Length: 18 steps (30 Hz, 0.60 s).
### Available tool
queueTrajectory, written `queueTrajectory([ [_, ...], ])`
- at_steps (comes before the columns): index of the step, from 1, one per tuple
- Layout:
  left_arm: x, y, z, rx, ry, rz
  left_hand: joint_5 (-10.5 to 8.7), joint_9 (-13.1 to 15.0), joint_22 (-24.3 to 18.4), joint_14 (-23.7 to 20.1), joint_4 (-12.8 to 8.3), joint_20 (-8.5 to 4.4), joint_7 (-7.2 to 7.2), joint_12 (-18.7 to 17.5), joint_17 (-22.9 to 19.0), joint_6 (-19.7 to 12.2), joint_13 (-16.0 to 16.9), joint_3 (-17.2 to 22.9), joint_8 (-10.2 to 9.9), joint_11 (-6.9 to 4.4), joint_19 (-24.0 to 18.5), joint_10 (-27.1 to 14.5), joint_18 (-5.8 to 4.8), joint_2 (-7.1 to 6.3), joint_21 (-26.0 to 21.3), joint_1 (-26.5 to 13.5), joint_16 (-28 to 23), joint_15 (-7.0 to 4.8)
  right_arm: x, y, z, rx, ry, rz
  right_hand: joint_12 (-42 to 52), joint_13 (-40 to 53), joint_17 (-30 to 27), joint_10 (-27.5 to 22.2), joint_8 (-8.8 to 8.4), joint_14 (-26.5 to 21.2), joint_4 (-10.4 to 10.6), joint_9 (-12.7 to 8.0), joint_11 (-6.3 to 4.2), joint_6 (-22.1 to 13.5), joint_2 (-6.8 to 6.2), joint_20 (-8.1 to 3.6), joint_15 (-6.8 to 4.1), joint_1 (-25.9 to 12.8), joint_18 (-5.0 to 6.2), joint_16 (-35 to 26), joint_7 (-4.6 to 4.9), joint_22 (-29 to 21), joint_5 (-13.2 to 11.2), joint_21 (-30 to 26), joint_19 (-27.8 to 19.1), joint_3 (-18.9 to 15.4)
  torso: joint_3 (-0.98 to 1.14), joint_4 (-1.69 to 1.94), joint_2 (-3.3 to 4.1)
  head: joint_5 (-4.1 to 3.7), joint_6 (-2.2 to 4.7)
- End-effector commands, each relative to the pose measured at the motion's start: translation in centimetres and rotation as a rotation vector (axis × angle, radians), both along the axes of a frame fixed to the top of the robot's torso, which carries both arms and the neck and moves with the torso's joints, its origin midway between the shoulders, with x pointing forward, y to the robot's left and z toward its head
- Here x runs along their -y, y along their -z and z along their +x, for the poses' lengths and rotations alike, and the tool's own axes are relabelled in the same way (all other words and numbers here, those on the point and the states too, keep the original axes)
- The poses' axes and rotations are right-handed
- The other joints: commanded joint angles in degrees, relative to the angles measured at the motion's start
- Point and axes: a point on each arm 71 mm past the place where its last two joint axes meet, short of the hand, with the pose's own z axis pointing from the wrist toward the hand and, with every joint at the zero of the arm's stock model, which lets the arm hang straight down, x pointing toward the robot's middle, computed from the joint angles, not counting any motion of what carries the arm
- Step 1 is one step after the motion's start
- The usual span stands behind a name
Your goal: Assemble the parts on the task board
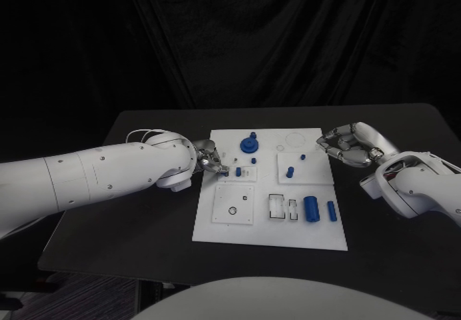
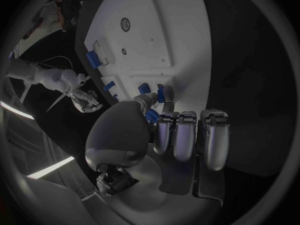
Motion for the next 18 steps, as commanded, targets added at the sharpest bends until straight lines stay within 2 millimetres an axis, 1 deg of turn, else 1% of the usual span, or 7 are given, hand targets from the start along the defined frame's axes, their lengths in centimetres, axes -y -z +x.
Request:
queueTrajectory([
  [1,0.22,0.24,-0.11,-0.009,0.008,-0.009,-0.25,0.03,15.09,6.05,0.11,-0.41,0.18,0.2,15.09,0.39,15.09,0.28,-0.22,-0.27,6.02,5.96,-0.36,0.17,-0.2,-0.7,0.15,-0.49,0.1,0.2,-0.05,-0.014,0.009,-0.003,0.16,15.09,13.88,5.87,0.28,5.53,-0.07,0.05,0.42,-0.35,-0.01,0.48,0.37,0.78,-0.28,-0.2,-0.02,11.29,0.22,-0.25,0.69,0.32,0.01,-0.02,0.04,0.04,0.0],
  [7,0.25,0.45,-0.07,-0.006,0.008,-0.014,-0.32,0.04,15.09,6.05,0.16,-0.41,0.19,0.2,15.09,0.37,15.09,0.3,-0.25,-0.26,6.02,5.96,-0.36,0.2,-0.2,-0.77,0.15,-0.48,0.14,0.21,-0.07,-0.015,0.01,-0.003,0.16,15.09,13.88,5.87,0.28,5.53,-0.07,0.05,0.42,-0.35,-0.01,0.48,0.37,0.78,-0.28,-0.2,-0.02,11.29,0.22,-0.25,0.69,0.32,0.01,0.02,0.04,-0.09,0.0],
  [18,0.34,0.53,0.01,0.003,0.01,-0.025,-0.54,0.05,15.09,6.05,0.27,-0.4,0.22,0.2,15.09,0.31,15.09,0.34,-0.33,-0.23,6.02,5.96,-0.36,0.24,-0.2,-0.95,0.15,-0.46,0.12,0.27,-0.08,-0.018,0.01,-0.004,0.16,15.09,13.85,5.87,0.34,5.52,-0.14,0.07,0.44,-0.37,-0.02,0.49,0.39,0.83,-0.26,-0.23,0.0,11.27,0.25,-0.33,0.65,0.38,-0.02,-0.02,0.04,0.06,0.0],
])
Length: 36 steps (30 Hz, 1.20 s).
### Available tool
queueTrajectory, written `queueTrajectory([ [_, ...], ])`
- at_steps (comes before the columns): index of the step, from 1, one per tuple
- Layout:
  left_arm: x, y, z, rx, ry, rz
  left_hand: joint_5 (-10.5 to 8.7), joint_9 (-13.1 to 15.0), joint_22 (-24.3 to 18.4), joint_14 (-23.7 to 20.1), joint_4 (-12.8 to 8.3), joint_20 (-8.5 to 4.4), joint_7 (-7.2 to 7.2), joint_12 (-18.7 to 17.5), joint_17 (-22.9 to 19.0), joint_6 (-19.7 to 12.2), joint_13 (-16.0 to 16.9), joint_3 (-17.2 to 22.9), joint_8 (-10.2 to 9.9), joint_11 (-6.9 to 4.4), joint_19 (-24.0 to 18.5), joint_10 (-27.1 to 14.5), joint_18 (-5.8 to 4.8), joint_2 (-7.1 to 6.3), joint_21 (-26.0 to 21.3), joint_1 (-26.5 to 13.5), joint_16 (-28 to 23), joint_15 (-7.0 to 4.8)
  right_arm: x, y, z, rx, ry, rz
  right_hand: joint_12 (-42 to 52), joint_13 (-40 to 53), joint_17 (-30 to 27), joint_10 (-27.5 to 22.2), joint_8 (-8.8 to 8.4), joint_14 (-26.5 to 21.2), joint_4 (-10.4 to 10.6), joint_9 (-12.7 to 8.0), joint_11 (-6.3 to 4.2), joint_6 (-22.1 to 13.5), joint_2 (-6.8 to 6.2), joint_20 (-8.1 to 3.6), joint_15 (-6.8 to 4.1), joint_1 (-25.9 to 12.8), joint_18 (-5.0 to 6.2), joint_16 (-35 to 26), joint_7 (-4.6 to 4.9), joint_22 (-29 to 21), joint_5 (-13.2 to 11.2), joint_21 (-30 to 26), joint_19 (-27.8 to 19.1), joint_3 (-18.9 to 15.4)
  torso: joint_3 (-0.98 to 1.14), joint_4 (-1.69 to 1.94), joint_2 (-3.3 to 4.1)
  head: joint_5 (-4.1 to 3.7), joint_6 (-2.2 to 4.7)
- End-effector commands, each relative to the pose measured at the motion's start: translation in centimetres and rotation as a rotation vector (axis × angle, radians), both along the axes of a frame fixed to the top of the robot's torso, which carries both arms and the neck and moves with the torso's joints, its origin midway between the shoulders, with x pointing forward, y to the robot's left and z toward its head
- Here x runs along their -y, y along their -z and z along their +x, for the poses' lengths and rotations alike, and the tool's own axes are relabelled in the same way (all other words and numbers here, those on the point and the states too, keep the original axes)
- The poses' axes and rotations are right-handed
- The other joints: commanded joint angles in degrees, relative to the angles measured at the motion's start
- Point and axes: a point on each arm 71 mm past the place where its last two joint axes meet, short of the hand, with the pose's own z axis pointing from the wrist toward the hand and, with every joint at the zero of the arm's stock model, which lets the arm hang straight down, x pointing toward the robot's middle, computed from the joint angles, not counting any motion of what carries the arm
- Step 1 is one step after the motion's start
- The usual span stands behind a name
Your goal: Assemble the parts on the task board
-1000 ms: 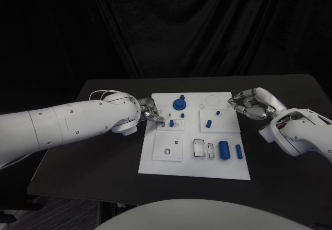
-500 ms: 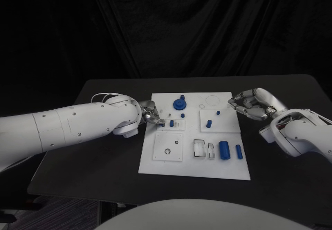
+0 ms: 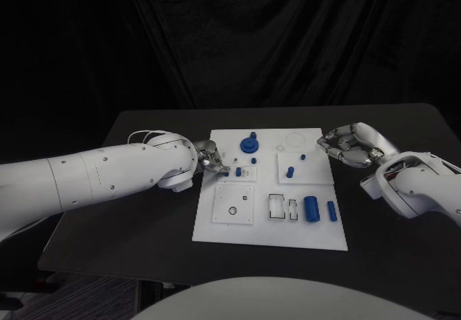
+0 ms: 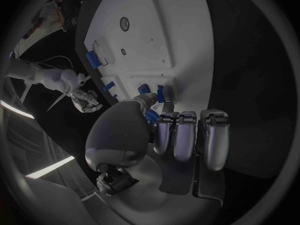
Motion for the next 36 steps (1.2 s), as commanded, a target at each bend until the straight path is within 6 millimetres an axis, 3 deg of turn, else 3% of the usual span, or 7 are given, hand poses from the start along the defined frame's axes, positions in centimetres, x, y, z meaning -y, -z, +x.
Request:
queueTrajectory([
  [1,0.15,0.25,-0.11,0.001,0.007,-0.016,-0.2,0.05,15.09,6.05,0.11,-0.4,0.22,0.2,15.09,0.32,15.09,0.19,-0.34,-0.23,6.02,5.96,-0.36,-0.03,-0.2,-0.67,0.15,-0.46,0.06,0.22,-0.05,-0.016,0.008,-0.003,0.16,15.09,13.86,5.87,0.34,5.52,0.03,0.08,0.44,-0.37,-0.02,0.49,0.39,0.5,-0.26,-0.23,0.0,11.27,0.25,-0.33,0.65,0.22,-0.01,-0.03,0.02,0.04,0.0],
  [6,0.2,0.35,-0.16,-0.01,0.011,-0.008,-1.1,0.12,15.09,6.05,0.16,-0.37,0.25,0.2,15.09,0.22,15.09,0.3,-0.49,-0.19,6.02,5.96,-0.36,0.05,-0.2,-0.84,0.15,-0.42,0.08,0.26,-0.06,-0.02,0.01,-0.004,0.16,15.09,13.86,5.87,0.34,5.52,0.03,0.08,0.44,-0.37,-0.02,0.49,0.39,0.5,-0.26,-0.23,0.0,11.27,0.25,-0.33,0.65,0.22,0.01,0.03,0.02,-0.03,0.0],
  [10,0.29,0.44,-0.24,-0.021,0.017,-0.002,-5.48,0.37,15.09,6.05,0.42,-0.24,0.36,0.2,15.09,0.25,15.09,0.05,-0.9,-0.05,6.02,5.96,-0.36,0.17,-0.2,-1.64,0.15,-0.29,0.11,0.29,-0.07,-0.023,0.011,-0.004,0.16,15.09,13.86,5.87,0.34,5.52,0.03,0.08,0.44,-0.37,-0.02,0.49,0.39,0.5,-0.26,-0.23,0.0,11.27,0.25,-0.33,0.65,0.22,0.01,0.04,0.01,-0.06,0.0],
  [11,0.31,0.47,-0.26,-0.024,0.019,0.0,-8.33,0.42,15.09,6.05,1.14,-0.16,0.46,0.2,15.09,0.34,15.09,-0.8,-1.12,0.06,6.02,5.96,-0.36,0.12,-0.2,-2.71,0.15,-0.17,0.12,0.3,-0.08,-0.025,0.012,-0.005,0.16,15.09,13.86,5.87,0.34,5.52,0.03,0.08,0.44,-0.37,-0.02,0.49,0.39,0.5,-0.26,-0.23,0.0,11.27,0.25,-0.33,0.65,0.22,0.0,0.04,0.01,-0.05,0.0],
  [16,0.27,0.64,-0.34,-0.042,0.024,0.013,-12.06,0.3,15.09,6.05,3.14,0.1,0.9,0.2,15.09,0.3,15.09,-3.54,-1.92,0.4,6.02,5.96,-0.36,-0.36,-0.2,-5.4,0.15,0.08,0.12,0.36,-0.08,-0.031,0.013,-0.006,0.16,15.09,13.8,5.87,0.38,5.5,0.01,0.09,0.46,-0.38,0.0,0.5,0.4,0.5,-0.24,-0.29,0.02,11.24,0.26,-0.45,0.6,0.25,0.01,-0.01,0.01,0.08,0.0],
  [30,-0.18,0.89,-0.36,-0.068,0.02,0.038,-13.78,-0.02,15.09,6.05,5.1,0.42,1.34,0.2,15.09,0.1,15.09,-6.96,-3.07,0.81,6.02,5.96,-0.36,-0.53,-0.2,-7.79,0.15,0.44,0.15,0.53,-0.1,-0.049,0.015,-0.009,0.16,15.09,13.73,5.87,0.42,5.47,-0.01,0.1,0.46,-0.38,0.03,0.51,0.41,0.51,-0.2,-0.36,0.02,11.19,0.27,-0.6,0.53,0.29,-0.02,0.04,0.0,0.11,0.0],
  [36,-0.29,0.87,-0.33,-0.063,0.014,0.036,-14.8,-0.05,15.09,6.05,5.63,0.59,1.44,0.2,15.09,0.49,15.09,-10.48,-3.72,0.91,6.02,5.96,-0.36,0.93,-0.2,-12.2,0.15,0.58,0.14,0.59,-0.1,-0.056,0.015,-0.01,0.16,15.09,13.66,5.87,0.44,5.44,-0.02,0.11,0.47,-0.38,0.04,0.51,0.41,0.53,-0.18,-0.44,0.02,11.16,0.27,-0.7,0.48,0.31,0.01,0.03,-0.02,0.15,0.0],
])
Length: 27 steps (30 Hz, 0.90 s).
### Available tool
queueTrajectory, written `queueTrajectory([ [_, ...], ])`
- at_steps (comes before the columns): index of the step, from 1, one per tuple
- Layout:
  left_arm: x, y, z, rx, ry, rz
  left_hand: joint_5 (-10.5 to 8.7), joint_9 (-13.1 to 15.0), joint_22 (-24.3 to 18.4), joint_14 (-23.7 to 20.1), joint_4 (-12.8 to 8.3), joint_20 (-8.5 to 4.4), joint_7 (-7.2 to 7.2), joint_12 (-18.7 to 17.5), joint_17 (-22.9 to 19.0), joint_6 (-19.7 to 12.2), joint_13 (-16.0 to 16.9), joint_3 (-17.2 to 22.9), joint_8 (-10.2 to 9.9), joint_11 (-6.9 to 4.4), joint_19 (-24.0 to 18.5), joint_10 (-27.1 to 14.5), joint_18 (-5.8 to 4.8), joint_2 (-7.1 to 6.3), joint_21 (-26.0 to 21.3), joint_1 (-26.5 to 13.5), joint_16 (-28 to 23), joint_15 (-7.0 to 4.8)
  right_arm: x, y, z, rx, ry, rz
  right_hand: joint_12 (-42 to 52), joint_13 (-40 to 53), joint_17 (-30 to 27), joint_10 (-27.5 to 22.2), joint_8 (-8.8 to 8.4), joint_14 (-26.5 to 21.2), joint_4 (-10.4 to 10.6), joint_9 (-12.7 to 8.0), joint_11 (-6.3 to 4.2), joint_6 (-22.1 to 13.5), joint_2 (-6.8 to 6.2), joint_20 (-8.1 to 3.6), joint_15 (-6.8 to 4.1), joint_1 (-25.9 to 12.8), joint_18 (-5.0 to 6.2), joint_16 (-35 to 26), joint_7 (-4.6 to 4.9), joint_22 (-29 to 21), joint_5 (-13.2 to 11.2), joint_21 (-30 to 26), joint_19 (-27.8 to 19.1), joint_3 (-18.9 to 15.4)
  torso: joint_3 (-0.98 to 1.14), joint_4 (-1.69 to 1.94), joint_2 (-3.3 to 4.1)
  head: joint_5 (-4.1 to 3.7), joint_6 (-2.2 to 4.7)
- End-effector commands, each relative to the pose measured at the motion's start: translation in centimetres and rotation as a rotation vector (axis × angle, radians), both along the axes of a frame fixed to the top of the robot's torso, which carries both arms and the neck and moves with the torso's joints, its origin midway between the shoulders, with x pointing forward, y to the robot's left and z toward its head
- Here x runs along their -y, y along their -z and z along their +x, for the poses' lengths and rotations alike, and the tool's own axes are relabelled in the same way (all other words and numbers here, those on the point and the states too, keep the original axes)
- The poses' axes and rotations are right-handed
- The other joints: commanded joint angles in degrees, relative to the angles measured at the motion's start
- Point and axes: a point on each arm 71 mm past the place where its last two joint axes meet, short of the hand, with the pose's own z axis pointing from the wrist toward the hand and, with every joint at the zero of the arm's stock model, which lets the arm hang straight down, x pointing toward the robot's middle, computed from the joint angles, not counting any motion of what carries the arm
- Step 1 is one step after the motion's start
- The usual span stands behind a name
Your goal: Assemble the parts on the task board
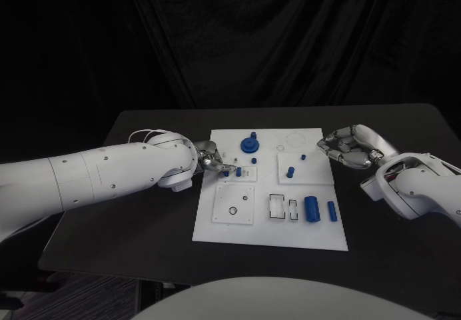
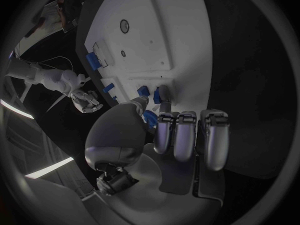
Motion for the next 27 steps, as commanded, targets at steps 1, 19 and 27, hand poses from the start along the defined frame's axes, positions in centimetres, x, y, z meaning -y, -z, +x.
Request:
queueTrajectory([
  [1,-0.23,0.73,-0.39,-0.04,0.003,0.025,-0.79,-0.03,15.09,5.9,0.06,0.59,0.2,0.2,15.08,0.31,15.09,-1.37,-0.4,0.53,6.02,5.98,-0.36,0.63,-0.2,-1.97,0.15,0.43,0.09,0.28,-0.04,-0.027,0.009,-0.006,0.16,15.09,13.66,5.9,0.22,5.44,-0.03,0.08,0.43,-0.38,0.03,0.51,0.41,0.41,-0.18,-0.21,0.02,11.17,0.28,-0.36,0.48,0.32,0.02,0.03,0.0,0.06,0.0],
  [19,-0.41,0.57,-0.24,-0.016,-0.003,0.003,-2.44,1.12,15.09,5.9,0.25,0.65,0.12,0.2,15.08,1.53,15.09,-8.54,-0.68,0.52,6.02,5.98,-0.36,7.18,-0.2,-13.43,0.15,0.47,0.12,0.38,-0.09,-0.039,0.009,-0.008,0.16,15.09,13.47,5.9,0.27,5.37,-0.06,0.09,0.44,-0.38,0.09,0.52,0.42,0.45,-0.1,-0.41,0.02,11.07,0.29,-0.67,0.34,0.39,0.03,0.05,0.03,0.17,0.0],
  [27,-0.19,0.46,-0.2,-0.002,0.013,-0.018,-1.88,2.39,15.09,5.9,0.21,0.53,-0.13,0.2,15.08,2.22,15.09,-9.55,0.03,0.34,6.02,5.98,-0.36,9.36,-0.2,-13.87,0.15,0.34,0.09,0.39,-0.1,-0.042,0.008,-0.008,0.16,15.09,13.39,5.9,0.29,5.34,-0.09,0.1,0.44,-0.39,0.11,0.53,0.42,0.48,-0.08,-0.48,0.02,11.04,0.31,-0.76,0.3,0.43,0.03,0.0,0.03,0.32,0.0],
])
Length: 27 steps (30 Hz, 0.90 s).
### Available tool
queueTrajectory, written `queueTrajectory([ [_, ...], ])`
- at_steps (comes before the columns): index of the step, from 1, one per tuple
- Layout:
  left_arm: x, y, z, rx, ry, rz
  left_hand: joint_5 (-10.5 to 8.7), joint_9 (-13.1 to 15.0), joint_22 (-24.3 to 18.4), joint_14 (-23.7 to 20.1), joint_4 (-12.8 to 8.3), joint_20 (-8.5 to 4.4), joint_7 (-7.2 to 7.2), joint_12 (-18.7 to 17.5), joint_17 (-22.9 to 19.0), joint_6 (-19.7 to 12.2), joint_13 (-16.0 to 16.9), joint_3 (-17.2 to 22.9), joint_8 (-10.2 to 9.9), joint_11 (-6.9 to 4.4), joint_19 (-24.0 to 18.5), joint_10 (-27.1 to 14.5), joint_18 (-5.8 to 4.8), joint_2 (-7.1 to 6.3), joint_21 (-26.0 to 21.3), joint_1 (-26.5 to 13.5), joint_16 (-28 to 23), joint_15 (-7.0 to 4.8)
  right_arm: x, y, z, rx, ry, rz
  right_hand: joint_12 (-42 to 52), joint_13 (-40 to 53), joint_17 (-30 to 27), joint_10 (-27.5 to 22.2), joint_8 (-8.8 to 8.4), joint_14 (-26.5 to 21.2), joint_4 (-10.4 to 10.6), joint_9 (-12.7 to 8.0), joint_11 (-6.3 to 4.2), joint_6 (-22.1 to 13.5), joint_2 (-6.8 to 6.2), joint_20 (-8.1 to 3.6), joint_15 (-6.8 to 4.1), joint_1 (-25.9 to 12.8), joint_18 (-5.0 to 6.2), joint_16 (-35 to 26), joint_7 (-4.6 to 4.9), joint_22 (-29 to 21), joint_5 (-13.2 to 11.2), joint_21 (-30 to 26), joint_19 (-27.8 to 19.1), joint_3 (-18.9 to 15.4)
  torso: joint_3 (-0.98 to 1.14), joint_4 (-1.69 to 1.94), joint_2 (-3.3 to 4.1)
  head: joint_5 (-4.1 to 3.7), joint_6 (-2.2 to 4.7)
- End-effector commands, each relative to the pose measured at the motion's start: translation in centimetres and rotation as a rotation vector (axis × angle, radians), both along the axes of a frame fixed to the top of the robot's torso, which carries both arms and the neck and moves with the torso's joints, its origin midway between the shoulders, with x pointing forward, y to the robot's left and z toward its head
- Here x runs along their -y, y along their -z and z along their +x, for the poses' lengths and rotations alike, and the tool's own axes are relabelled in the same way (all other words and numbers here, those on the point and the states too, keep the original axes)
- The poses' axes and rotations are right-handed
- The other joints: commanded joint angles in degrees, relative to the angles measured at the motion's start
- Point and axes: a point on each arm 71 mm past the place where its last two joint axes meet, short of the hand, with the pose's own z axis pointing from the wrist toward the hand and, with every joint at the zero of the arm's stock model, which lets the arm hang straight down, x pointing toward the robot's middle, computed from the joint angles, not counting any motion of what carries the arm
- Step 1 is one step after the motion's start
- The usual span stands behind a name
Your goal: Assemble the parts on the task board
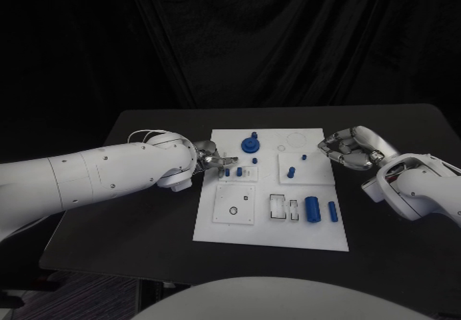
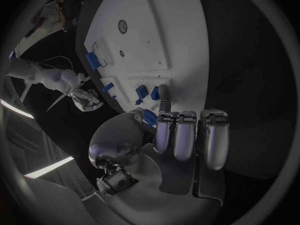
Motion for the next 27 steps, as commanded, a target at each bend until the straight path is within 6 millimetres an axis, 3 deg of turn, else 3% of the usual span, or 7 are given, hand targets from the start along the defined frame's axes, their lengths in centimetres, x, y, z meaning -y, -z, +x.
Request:
queueTrajectory([
  [1,0.2,0.4,-0.2,-0.007,0.019,-0.014,0.55,0.45,15.09,6.06,0.01,0.1,0.08,0.2,15.09,0.4,15.09,-0.47,0.34,-0.02,6.02,6.03,-0.35,0.94,-0.2,-0.1,0.15,0.07,0.0,0.2,-0.1,-0.02,0.007,-0.004,0.16,15.1,13.39,6.08,0.29,5.34,0.08,0.06,0.26,-0.38,0.11,0.53,0.42,0.48,-0.08,-0.27,0.02,11.04,0.31,-0.25,0.3,0.27,-0.01,-0.02,0.0,0.06,0.0],
  [11,-0.1,-0.4,0.1,0.112,0.023,-0.042,3.22,3.96,15.09,6.06,-0.12,-0.11,-0.2,0.2,15.09,-0.09,15.09,-1.73,1.78,-0.27,6.02,6.03,-0.35,1.42,-0.2,2.98,0.15,-0.17,0.1,0.2,-0.2,-0.02,0.007,-0.003,0.16,15.1,13.28,6.08,0.31,5.3,0.05,0.07,0.26,-0.39,0.13,0.53,0.43,0.5,-0.03,-0.39,0.02,10.98,0.32,-0.46,0.2,0.3,0.02,0.02,-0.01,-0.19,0.0],
  [17,-1.1,-3.0,0.2,0.443,0.077,-0.127,5.5,9.87,15.09,6.06,-0.1,-0.59,-0.73,0.2,15.09,-1.43,15.09,-3.96,4.16,-0.81,6.02,6.03,-0.35,-2.81,-0.2,10.61,0.15,-0.66,0.5,0.1,-0.3,-0.016,0.017,-0.004,0.1,15.03,13.15,6.0,0.34,5.25,0.02,0.08,0.27,-0.39,0.14,0.54,0.43,0.53,0.0,-0.53,0.03,10.94,0.33,-0.58,0.14,0.34,0.02,-0.08,-0.01,-0.77,0.0],
  [22,-0.9,-5.0,0.0,0.592,0.188,-0.208,9.24,11.09,15.09,6.06,-0.55,-0.17,0.62,0.2,15.09,-7.61,15.09,-3.56,1.3,0.24,6.02,6.03,-0.35,-4.71,-0.2,20.59,0.15,-0.05,0.6,0.1,-0.3,-0.014,0.021,-0.004,0.1,15.03,13.15,6.0,0.34,5.25,0.02,0.08,0.27,-0.39,0.14,0.54,0.43,0.53,0.0,-0.53,0.03,10.94,0.33,-0.58,0.14,0.34,-0.03,-0.07,0.02,-0.9,0.0],
  [24,-0.7,-5.8,-0.1,0.641,0.244,-0.247,10.25,8.17,15.09,5.49,-1.57,1.18,2.93,-2.97,14.37,-13.66,12.33,-1.55,-3.68,2.26,6.02,2.4,-0.35,-4.88,-0.2,27.55,-0.23,1.46,0.6,0.1,-0.3,-0.014,0.02,-0.004,0.04,14.95,13.13,5.91,0.37,5.24,0.0,0.09,0.27,-0.39,0.11,0.54,0.43,0.53,0.01,-0.55,0.03,10.92,0.33,-0.63,0.12,0.34,-0.06,-0.09,0.05,-0.92,0.0],
  [26,-0.3,-6.3,-0.1,0.675,0.294,-0.276,10.78,4.8,15.09,2.5,-1.63,2.2,3.89,-10.87,10.94,-14.99,6.45,-0.05,-5.34,2.97,6.02,-6.98,-0.35,-5.47,-0.2,31.82,-2.29,2.38,0.5,0.1,-0.3,-0.014,0.019,-0.004,0.04,14.95,13.13,5.91,0.37,5.24,0.0,0.09,0.27,-0.39,0.11,0.54,0.43,0.53,0.01,-0.55,0.03,10.92,0.33,-0.63,0.12,0.34,-0.08,-0.09,0.07,-1.0,0.0],
  [27,-0.2,-6.5,-0.1,0.684,0.318,-0.287,10.92,2.4,15.09,0.95,-1.1,2.39,4.32,-19.06,9.35,-16.07,0.86,0.86,-5.35,3.38,6.02,-16.21,-0.35,-6.08,-0.2,34.09,-3.34,2.84,0.5,0.1,-0.3,-0.014,0.019,-0.004,0.04,14.95,13.13,5.91,0.37,5.24,0.0,0.09,0.27,-0.39,0.11,0.54,0.43,0.53,0.01,-0.55,0.03,10.92,0.33,-0.63,0.12,0.34,-0.08,-0.08,0.05,-1.07,0.0],
])
